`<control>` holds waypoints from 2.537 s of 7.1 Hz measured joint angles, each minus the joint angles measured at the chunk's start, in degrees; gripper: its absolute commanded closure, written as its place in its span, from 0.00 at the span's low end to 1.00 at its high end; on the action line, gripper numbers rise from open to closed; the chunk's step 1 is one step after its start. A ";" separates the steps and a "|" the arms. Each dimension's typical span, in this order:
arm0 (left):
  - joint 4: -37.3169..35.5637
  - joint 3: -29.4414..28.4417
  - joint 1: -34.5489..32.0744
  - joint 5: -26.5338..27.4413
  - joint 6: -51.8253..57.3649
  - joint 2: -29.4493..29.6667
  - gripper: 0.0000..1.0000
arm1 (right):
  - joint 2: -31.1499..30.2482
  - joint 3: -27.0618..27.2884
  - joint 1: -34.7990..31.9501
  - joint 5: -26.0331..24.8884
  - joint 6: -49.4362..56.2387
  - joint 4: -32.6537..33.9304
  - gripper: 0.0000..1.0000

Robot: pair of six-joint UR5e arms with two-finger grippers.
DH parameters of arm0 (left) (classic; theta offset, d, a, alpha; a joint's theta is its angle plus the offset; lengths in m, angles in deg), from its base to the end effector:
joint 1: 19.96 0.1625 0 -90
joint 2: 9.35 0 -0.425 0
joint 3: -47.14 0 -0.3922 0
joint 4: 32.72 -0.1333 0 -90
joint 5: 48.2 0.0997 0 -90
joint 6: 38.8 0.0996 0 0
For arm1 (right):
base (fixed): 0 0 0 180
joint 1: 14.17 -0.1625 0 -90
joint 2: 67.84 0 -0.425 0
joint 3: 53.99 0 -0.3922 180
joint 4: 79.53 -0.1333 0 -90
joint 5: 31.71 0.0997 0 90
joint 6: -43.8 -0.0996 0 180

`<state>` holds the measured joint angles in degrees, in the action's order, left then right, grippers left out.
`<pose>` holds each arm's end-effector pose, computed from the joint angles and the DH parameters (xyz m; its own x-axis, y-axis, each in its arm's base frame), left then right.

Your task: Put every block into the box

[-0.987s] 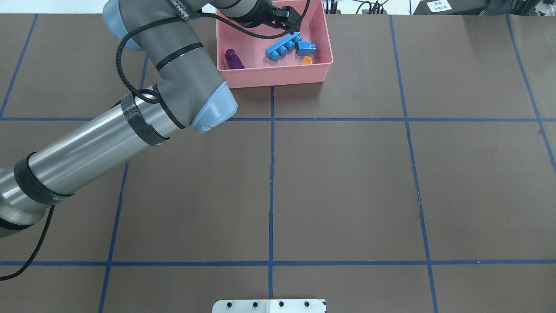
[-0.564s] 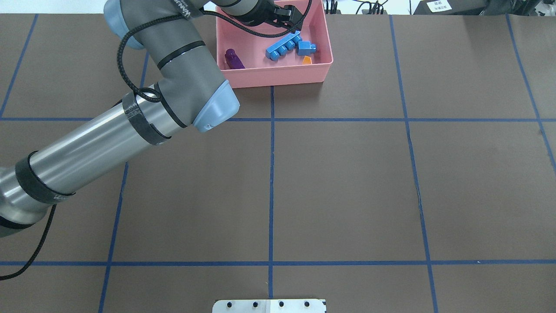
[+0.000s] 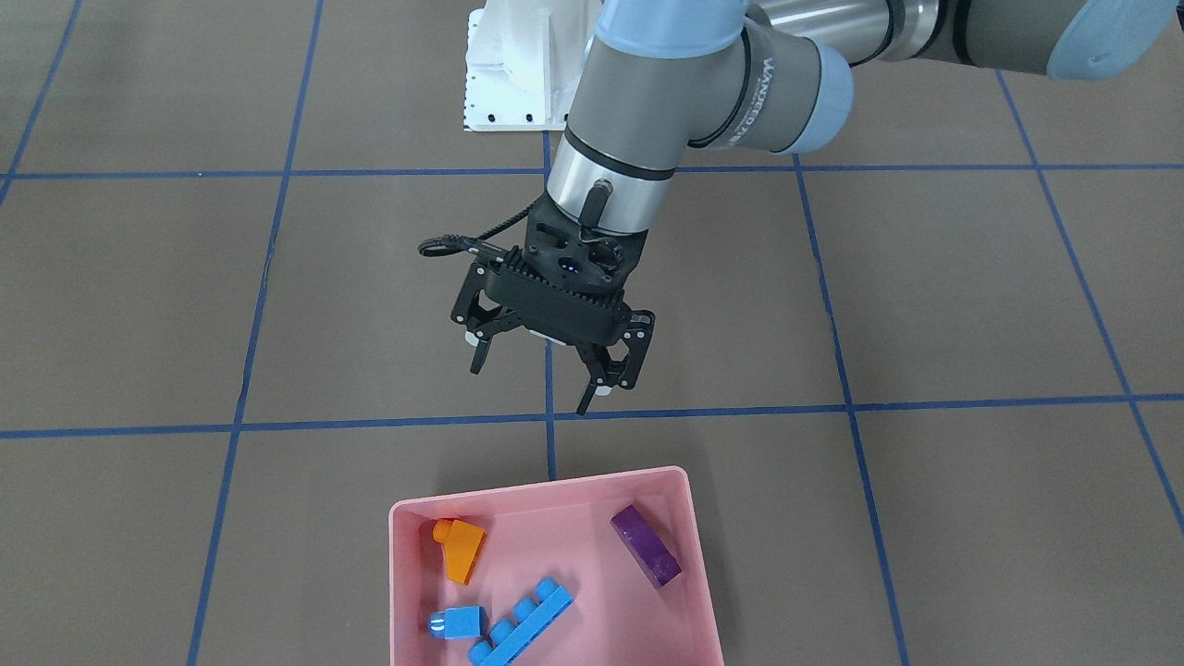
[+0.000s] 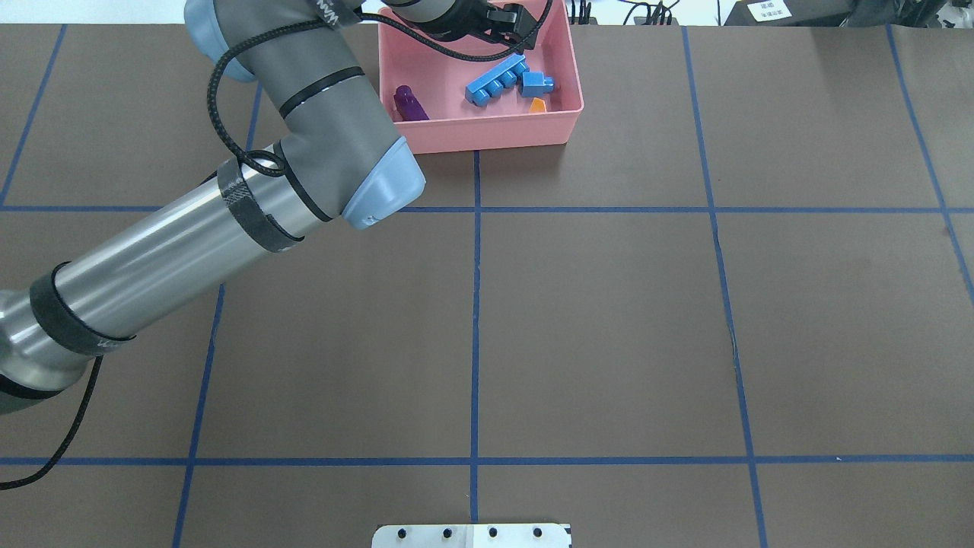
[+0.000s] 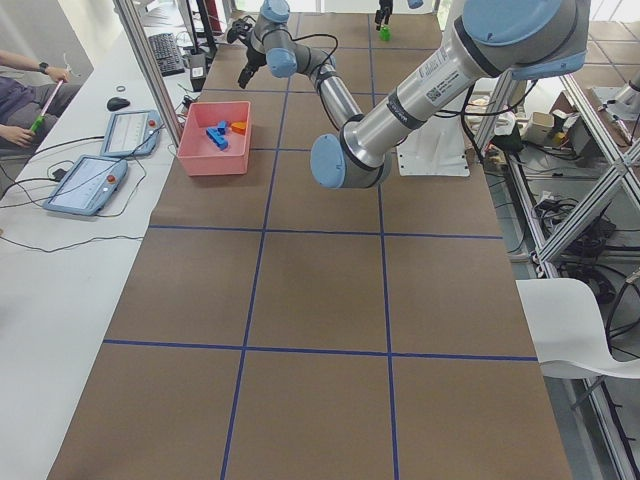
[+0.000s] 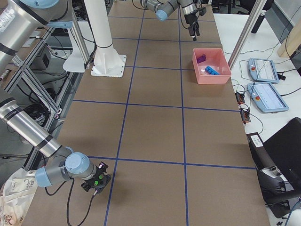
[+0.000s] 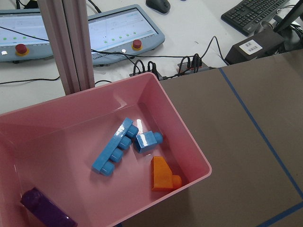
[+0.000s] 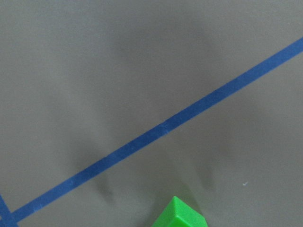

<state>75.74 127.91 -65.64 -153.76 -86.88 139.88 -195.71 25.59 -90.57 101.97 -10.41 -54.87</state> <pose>0.4429 -0.6061 0.0220 0.5349 0.3735 -0.7579 0.2118 0.8091 0.5482 0.0353 -0.1284 0.8304 0.5656 0.5392 0.6240 -0.4001 0.8410 -0.3641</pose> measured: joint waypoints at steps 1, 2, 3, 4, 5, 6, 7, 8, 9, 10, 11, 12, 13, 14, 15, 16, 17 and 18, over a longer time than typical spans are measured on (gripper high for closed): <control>-0.40 0.02 0.00 0.00 0.05 0.44 0.00 | 0.10 -0.03 0.25 0.06 -0.36 -0.03 0.41; -0.65 -0.01 -0.07 -0.02 0.54 0.84 0.00 | 0.14 -0.04 0.74 0.08 -0.46 -0.04 0.53; -1.22 -0.03 -0.17 -0.05 1.29 1.24 0.00 | 0.16 -0.04 1.43 0.11 -0.46 -0.07 0.63; -2.35 -0.02 -0.29 -0.08 1.70 1.73 0.00 | 0.16 -0.04 2.29 0.15 -0.46 -0.15 0.79; -3.18 -0.03 -0.42 -0.08 1.86 2.18 0.00 | 0.17 -0.04 2.97 0.17 -0.47 -0.54 0.99; -3.54 -0.05 -0.52 -0.09 1.91 2.35 0.00 | 0.15 -0.04 3.40 0.20 -0.38 -1.21 1.00; -3.70 -0.08 -0.59 -0.09 1.93 2.32 0.00 | 0.08 -0.01 3.74 0.24 0.04 -1.61 1.00; -3.77 -0.07 -0.62 -0.13 1.93 2.19 0.00 | -0.01 0.17 3.99 0.24 0.70 -1.89 1.00; -4.13 0.00 -0.62 -0.24 1.93 2.00 0.00 | -0.11 0.98 4.18 0.11 1.49 -2.16 1.00; -5.29 0.04 -0.61 -0.82 1.93 1.83 0.00 | -0.21 2.94 4.50 -0.09 1.93 -2.27 1.00; -6.94 0.14 -0.62 -1.95 1.93 1.62 0.00 | -0.12 5.57 4.77 -0.07 2.10 -2.25 1.00; -8.50 0.52 -0.62 -3.32 2.03 0.83 0.00 | 0.46 8.09 4.16 0.00 2.15 -1.98 1.00; -10.13 1.79 -0.64 -5.13 3.83 -1.23 0.00 | 1.85 9.87 2.37 -0.11 2.25 -1.53 1.00; -12.50 4.42 -0.83 -6.85 8.74 -4.62 0.00 | 4.11 10.72 0.69 -0.12 2.54 -0.95 1.00; -15.66 7.93 -1.62 -7.80 15.07 -8.80 0.00 | 7.48 11.63 -0.51 0.06 2.98 1.73 1.00; -18.46 11.20 -2.96 -8.22 20.89 -13.06 0.00 | 12.27 13.41 -1.89 0.26 4.42 8.53 1.00; -19.81 13.40 -4.32 -8.50 25.08 -16.86 0.00 | 18.00 15.43 -3.75 0.37 7.62 18.15 1.00; -20.28 14.72 -5.74 -9.27 27.60 -20.22 0.00 | 25.22 16.93 -5.64 0.38 12.15 29.99 1.00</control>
<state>55.46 142.63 -71.38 -163.03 -59.28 119.66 -170.49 42.52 -96.21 102.35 1.75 -24.88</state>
